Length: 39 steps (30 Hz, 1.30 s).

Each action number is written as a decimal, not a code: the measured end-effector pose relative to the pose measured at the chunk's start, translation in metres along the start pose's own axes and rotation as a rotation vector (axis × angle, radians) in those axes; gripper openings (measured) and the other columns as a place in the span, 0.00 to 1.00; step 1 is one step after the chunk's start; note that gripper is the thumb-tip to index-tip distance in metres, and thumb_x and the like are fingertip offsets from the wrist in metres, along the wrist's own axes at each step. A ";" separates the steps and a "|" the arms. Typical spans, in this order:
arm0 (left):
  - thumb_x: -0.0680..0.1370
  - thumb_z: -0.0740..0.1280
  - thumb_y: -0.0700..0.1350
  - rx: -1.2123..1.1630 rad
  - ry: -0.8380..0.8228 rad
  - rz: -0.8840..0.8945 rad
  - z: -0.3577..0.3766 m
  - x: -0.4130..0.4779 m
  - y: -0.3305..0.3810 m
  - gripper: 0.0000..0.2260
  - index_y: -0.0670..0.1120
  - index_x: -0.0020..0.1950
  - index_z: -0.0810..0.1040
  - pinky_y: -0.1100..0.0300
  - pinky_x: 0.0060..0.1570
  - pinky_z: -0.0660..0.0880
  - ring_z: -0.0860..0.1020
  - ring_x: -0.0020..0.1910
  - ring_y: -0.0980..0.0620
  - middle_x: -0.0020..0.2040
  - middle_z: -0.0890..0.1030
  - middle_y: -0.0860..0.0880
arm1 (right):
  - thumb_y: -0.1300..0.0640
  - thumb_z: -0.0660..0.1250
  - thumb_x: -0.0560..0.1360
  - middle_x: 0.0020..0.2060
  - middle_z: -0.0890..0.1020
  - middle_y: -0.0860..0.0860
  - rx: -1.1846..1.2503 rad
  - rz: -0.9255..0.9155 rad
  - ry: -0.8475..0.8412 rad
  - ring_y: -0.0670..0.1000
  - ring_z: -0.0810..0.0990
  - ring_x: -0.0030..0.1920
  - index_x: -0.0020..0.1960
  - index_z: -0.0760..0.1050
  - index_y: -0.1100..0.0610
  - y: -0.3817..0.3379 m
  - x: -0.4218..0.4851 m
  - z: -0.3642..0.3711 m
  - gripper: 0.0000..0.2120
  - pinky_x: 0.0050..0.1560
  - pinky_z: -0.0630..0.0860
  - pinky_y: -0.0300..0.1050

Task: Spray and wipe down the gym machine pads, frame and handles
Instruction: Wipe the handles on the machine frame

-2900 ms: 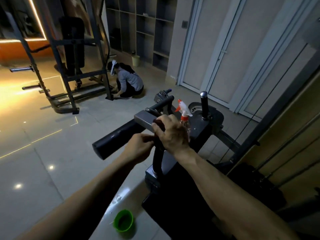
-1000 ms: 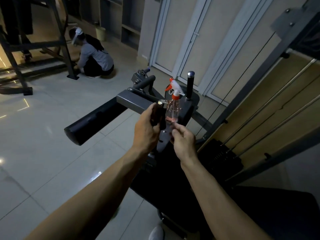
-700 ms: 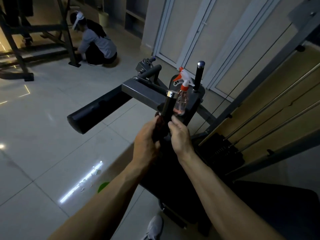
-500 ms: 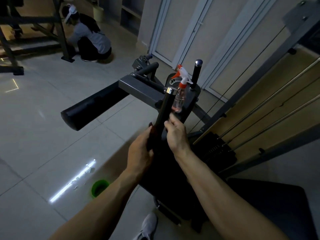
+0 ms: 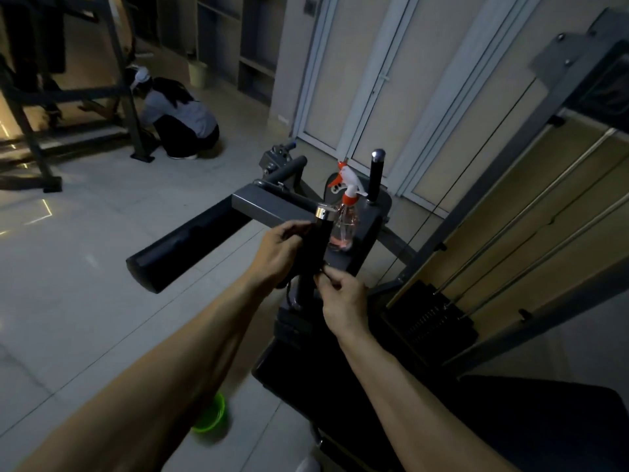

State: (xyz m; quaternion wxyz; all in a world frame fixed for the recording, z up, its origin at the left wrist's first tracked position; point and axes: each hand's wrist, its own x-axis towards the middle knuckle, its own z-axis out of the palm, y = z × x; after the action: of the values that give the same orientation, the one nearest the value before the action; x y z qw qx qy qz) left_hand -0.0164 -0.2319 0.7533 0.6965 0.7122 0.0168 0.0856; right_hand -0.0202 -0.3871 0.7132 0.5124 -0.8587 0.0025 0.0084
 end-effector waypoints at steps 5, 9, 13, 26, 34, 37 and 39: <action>0.73 0.62 0.38 0.068 0.034 -0.056 0.004 -0.042 -0.067 0.17 0.45 0.59 0.84 0.41 0.59 0.79 0.85 0.53 0.45 0.53 0.87 0.46 | 0.55 0.69 0.79 0.44 0.87 0.46 0.000 0.013 0.029 0.44 0.85 0.44 0.57 0.85 0.55 0.011 0.003 0.001 0.10 0.49 0.81 0.42; 0.74 0.62 0.37 0.228 -0.010 -0.024 -0.002 -0.061 -0.078 0.18 0.50 0.59 0.82 0.48 0.60 0.80 0.84 0.54 0.58 0.54 0.86 0.54 | 0.57 0.65 0.80 0.54 0.86 0.47 0.049 0.099 0.066 0.46 0.85 0.52 0.63 0.82 0.50 0.015 -0.001 0.000 0.14 0.58 0.84 0.52; 0.77 0.64 0.32 0.344 0.208 0.040 -0.003 -0.066 -0.037 0.18 0.48 0.63 0.80 0.70 0.53 0.77 0.81 0.51 0.65 0.54 0.83 0.55 | 0.59 0.66 0.82 0.52 0.84 0.45 0.145 -0.019 0.158 0.45 0.85 0.50 0.56 0.80 0.45 -0.013 -0.013 -0.012 0.10 0.53 0.85 0.53; 0.78 0.64 0.51 0.462 0.190 0.256 0.034 -0.052 0.027 0.28 0.52 0.79 0.67 0.57 0.77 0.62 0.64 0.78 0.58 0.79 0.68 0.53 | 0.57 0.67 0.83 0.64 0.79 0.48 0.648 -0.001 -0.017 0.43 0.80 0.57 0.71 0.73 0.47 -0.045 0.001 -0.070 0.18 0.49 0.78 0.35; 0.75 0.61 0.33 0.289 0.316 0.016 0.065 -0.040 0.021 0.29 0.61 0.67 0.79 0.62 0.57 0.78 0.81 0.62 0.58 0.61 0.83 0.61 | 0.55 0.69 0.82 0.65 0.81 0.49 0.400 -0.318 -0.144 0.44 0.78 0.65 0.72 0.76 0.54 -0.054 0.057 -0.036 0.19 0.64 0.73 0.32; 0.74 0.63 0.38 0.264 0.410 -0.008 0.074 -0.038 0.010 0.28 0.66 0.65 0.79 0.52 0.58 0.80 0.83 0.56 0.57 0.57 0.86 0.58 | 0.52 0.67 0.82 0.60 0.83 0.49 0.319 -0.354 -0.152 0.46 0.80 0.60 0.66 0.79 0.54 -0.019 0.052 -0.022 0.14 0.64 0.78 0.46; 0.73 0.61 0.36 0.297 0.457 -0.049 0.077 -0.037 0.002 0.30 0.66 0.66 0.79 0.53 0.54 0.80 0.83 0.50 0.58 0.53 0.86 0.57 | 0.55 0.70 0.81 0.54 0.84 0.52 0.276 -0.414 -0.126 0.44 0.80 0.54 0.59 0.81 0.57 0.008 0.041 -0.019 0.09 0.59 0.78 0.39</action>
State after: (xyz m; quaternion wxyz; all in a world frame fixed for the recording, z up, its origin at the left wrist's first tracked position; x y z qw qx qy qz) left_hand -0.0422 -0.3131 0.7507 0.5646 0.7681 0.2030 0.2238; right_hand 0.0214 -0.4076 0.7148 0.6146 -0.7607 -0.2044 -0.0436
